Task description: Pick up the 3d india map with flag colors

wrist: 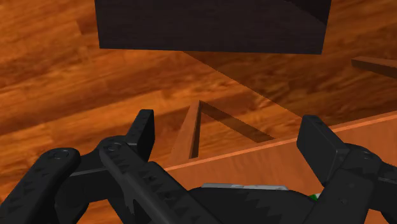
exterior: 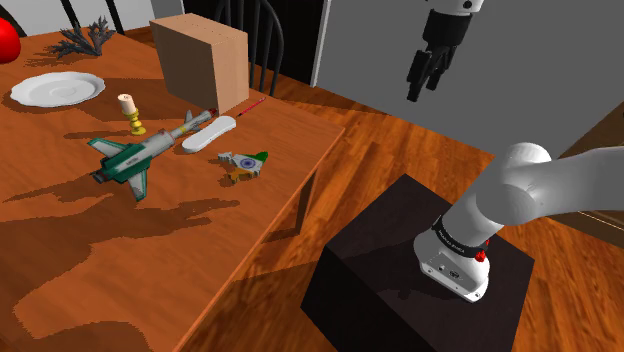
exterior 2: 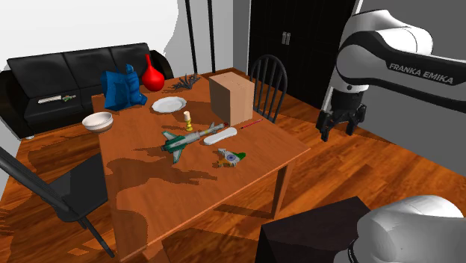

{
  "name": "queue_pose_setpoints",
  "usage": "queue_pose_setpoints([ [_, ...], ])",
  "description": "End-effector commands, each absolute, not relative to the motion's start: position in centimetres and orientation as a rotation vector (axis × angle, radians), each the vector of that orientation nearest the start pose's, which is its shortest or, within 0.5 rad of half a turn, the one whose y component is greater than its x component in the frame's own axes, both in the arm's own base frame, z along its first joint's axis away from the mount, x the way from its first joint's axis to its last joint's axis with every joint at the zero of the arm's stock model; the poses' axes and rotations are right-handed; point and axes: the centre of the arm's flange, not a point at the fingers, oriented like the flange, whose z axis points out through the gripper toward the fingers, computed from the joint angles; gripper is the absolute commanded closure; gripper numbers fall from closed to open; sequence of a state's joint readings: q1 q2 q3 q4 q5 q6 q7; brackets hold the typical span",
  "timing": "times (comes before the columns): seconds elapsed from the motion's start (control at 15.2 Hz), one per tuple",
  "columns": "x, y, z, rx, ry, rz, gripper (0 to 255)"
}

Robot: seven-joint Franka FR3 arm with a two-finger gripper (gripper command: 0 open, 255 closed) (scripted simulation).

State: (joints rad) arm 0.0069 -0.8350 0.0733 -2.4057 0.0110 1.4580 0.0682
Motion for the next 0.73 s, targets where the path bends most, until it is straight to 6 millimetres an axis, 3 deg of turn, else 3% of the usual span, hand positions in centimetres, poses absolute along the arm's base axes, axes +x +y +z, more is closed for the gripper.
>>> queue_pose_setpoints([
  [0.0, 28.0, 3.0, 57.2, -3.187, 0.023, 0.177, 0],
  [0.66, 36.9, 8.0, 49.8, -3.172, -0.195, 0.111, 0],
])
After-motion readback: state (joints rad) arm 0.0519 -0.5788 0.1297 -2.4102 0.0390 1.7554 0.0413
